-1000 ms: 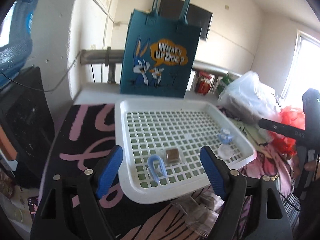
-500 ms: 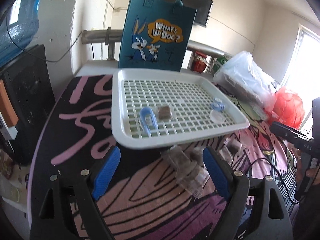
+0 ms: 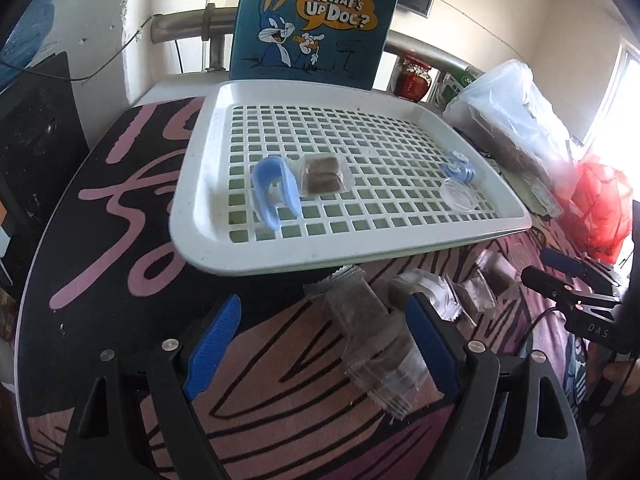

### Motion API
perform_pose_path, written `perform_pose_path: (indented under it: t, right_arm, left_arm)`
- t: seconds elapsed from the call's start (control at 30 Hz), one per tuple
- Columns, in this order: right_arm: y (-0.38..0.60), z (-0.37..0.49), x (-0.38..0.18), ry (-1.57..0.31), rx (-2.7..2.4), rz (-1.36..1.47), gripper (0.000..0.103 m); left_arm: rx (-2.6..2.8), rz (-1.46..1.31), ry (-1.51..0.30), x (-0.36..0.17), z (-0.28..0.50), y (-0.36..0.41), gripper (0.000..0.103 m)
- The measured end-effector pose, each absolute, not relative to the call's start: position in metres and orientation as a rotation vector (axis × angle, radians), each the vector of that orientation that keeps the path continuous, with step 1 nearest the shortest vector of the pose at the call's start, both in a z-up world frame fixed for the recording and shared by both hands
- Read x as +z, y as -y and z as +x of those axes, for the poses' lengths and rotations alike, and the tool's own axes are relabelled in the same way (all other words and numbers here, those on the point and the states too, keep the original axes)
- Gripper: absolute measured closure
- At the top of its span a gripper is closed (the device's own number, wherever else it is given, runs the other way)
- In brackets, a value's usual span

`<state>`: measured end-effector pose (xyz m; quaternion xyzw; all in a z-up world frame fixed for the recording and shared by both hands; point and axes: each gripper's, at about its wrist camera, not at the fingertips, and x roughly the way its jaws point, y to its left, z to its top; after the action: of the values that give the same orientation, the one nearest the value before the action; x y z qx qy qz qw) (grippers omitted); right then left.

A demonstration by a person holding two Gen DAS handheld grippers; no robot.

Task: Organize objects
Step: 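Grasp another clear dish with the right gripper while the left grasps another snack bag, then lift the clear dish with the right gripper while the left lifts the snack bag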

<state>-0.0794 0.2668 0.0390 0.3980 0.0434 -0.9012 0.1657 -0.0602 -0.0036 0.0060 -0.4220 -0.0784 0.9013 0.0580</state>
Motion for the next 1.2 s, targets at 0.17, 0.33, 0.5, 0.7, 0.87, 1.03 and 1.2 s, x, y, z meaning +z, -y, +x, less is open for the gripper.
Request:
perform_pose_path:
  t: [0.17, 0.33, 0.5, 0.7, 0.87, 1.03, 1.2]
  right_arm:
    - [-0.265, -0.087, 0.036, -0.120, -2.562, 1.161, 0.044]
    - [-0.263, -0.091, 0.031, -0.109, -2.524, 1.197, 0.064]
    - [-0.265, -0.080, 0.032, -0.067, -2.507, 1.180, 0.064]
    - [-0.256, -0.054, 0.041, -0.068, -2.501, 1.126, 0.064]
    - [-0.237, -0.044, 0.035, -0.142, -2.468, 1.144, 0.064]
    - [-0.237, -0.043, 0.031, -0.137, -2.455, 1.161, 0.064]
    - [-0.236, -0.040, 0.030, -0.133, -2.443, 1.163, 0.064]
  left_arm:
    - [2.764, -1.297, 0.193, 0.007, -0.062, -0.004, 0.053]
    - [2.746, -1.278, 0.261, 0.007, -0.058, 0.005, 0.068]
    - [2.744, -1.260, 0.244, 0.011, -0.039, 0.008, 0.082]
    - [2.745, -1.201, 0.208, 0.019, -0.014, 0.010, 0.089]
    - [2.727, -1.186, 0.238, 0.019, -0.006, 0.015, 0.090]
    - [2.721, -1.151, 0.245, 0.022, -0.002, 0.014, 0.090]
    - [2.736, -1.151, 0.233, 0.022, -0.003, 0.012, 0.090]
